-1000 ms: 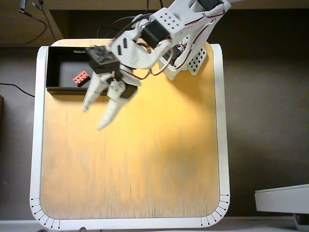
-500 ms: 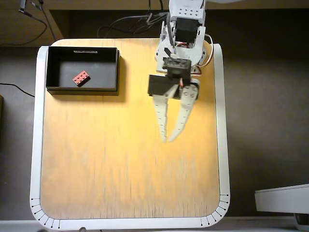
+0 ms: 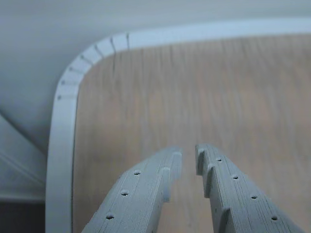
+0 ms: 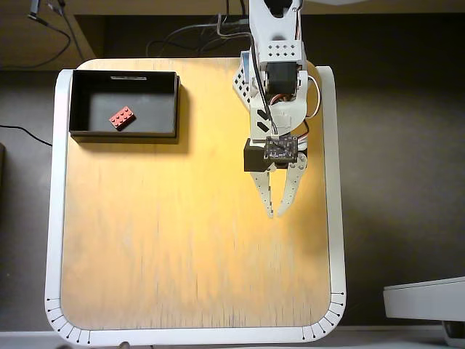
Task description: Grasp a lego block and put it in the bin.
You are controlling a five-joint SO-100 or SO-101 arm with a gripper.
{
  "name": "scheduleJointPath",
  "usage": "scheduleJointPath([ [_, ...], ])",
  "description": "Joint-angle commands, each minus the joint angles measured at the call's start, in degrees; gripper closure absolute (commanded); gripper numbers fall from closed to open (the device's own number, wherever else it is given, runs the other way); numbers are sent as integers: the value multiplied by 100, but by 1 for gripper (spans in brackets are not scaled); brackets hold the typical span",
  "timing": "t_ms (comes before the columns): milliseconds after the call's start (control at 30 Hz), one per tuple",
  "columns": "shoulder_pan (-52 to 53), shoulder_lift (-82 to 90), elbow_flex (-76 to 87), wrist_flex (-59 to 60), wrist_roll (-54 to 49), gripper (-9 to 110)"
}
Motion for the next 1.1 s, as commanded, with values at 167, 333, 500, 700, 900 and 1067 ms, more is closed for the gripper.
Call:
scheduleJointPath([
  [167,-167,800,1204,-193,-167,101],
  [333,-123,1011,2145,-141,-255,101],
  [500,-220,1143,2303,1151,-299,101],
  [700,-413,1283,2303,2707,-642,101],
  [900,-466,1292,2303,2707,-1151,101],
  [1067,-519,1292,2303,2716,-1125,101],
])
